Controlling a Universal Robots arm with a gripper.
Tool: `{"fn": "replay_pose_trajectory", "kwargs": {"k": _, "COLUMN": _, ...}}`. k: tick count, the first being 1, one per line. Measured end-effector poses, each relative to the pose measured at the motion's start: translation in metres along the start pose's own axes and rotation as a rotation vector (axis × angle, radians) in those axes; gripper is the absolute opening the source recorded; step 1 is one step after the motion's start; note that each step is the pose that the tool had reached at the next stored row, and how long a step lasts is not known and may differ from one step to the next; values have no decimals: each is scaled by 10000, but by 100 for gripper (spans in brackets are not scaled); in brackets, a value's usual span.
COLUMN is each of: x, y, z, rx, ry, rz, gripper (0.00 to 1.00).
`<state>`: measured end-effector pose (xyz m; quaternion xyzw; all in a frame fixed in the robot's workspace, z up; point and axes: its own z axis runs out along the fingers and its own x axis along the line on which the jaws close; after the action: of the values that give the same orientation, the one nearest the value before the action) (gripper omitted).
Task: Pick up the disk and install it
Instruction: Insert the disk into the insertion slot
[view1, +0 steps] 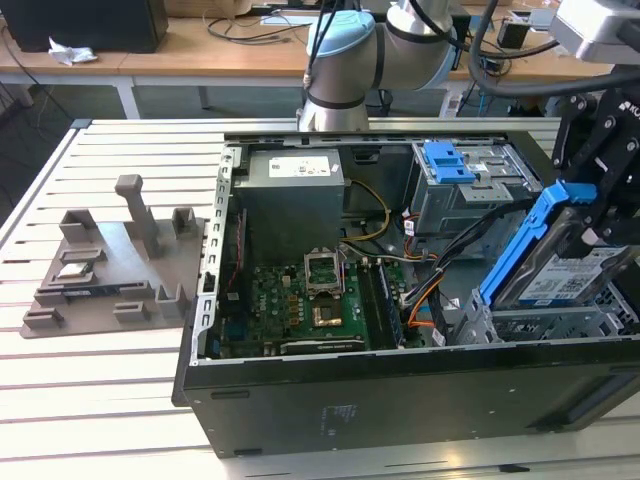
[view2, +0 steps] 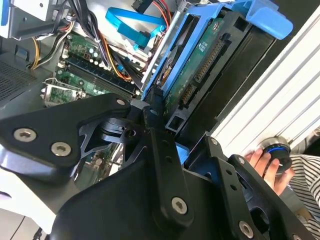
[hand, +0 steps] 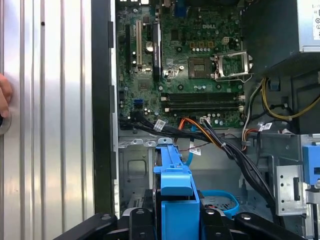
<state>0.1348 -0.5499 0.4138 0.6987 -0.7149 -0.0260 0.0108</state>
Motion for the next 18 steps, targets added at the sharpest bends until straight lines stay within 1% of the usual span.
{"fn": "replay_pose_trajectory", "kwargs": {"k": 1, "x": 0, "y": -2, "z": 34, "rx": 0, "ry": -1, "rz": 0, "gripper": 37}}
{"fn": "replay_pose_trajectory", "kwargs": {"k": 2, "x": 2, "y": -4, "z": 84, "rx": -2, "ry": -1, "rz": 0, "gripper": 37}}
{"fn": "replay_pose_trajectory", "kwargs": {"k": 6, "x": 4, "y": -9, "z": 183, "rx": -5, "ry": -1, "rz": 1, "gripper": 37}}
{"fn": "replay_pose_trajectory", "kwargs": {"k": 7, "x": 5, "y": -12, "z": 229, "rx": -5, "ry": -1, "rz": 0, "gripper": 37}}
{"fn": "replay_pose_trajectory", "kwargs": {"k": 8, "x": 5, "y": -13, "z": 249, "rx": -5, "ry": 1, "rz": 0, "gripper": 37}}
{"fn": "replay_pose_trajectory", "kwargs": {"k": 10, "x": 5, "y": -13, "z": 259, "rx": -5, "ry": 3, "rz": 0, "gripper": 37}}
{"fn": "replay_pose_trajectory", "kwargs": {"k": 13, "x": 6, "y": -16, "z": 301, "rx": -5, "ry": 1, "rz": 0, "gripper": 37}}
{"fn": "replay_pose_trajectory", "kwargs": {"k": 16, "x": 6, "y": -16, "z": 304, "rx": -3, "ry": -2, "rz": 0, "gripper": 37}}
{"fn": "replay_pose_trajectory", "kwargs": {"k": 17, "x": 6, "y": -16, "z": 304, "rx": -5, "ry": 0, "rz": -1, "gripper": 38}}
{"fn": "replay_pose_trajectory", "kwargs": {"k": 18, "x": 6, "y": -16, "z": 305, "rx": -5, "ry": 0, "rz": 0, "gripper": 44}}
